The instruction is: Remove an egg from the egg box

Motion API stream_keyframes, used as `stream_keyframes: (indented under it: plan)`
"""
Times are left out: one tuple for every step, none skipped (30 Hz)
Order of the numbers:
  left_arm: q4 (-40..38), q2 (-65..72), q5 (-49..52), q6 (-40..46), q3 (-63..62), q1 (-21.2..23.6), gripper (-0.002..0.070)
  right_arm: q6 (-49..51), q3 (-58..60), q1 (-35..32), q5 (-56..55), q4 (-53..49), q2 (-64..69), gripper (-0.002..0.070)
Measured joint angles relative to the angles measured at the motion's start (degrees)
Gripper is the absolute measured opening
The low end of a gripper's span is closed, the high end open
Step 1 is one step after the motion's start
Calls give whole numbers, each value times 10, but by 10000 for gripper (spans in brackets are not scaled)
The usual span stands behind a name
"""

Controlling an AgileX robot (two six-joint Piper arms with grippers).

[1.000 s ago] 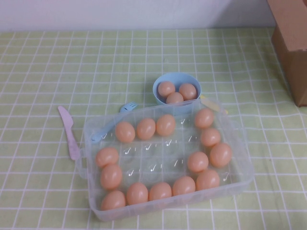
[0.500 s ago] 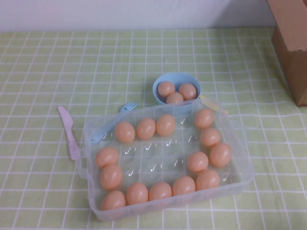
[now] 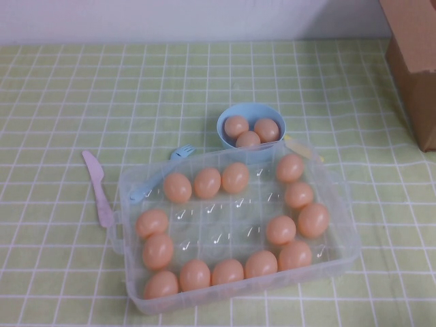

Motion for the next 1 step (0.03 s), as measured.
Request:
stream_keyframes:
  plan:
    - [0,0,0,0,0,0,-4,0,0,0,0,0,0,-17]
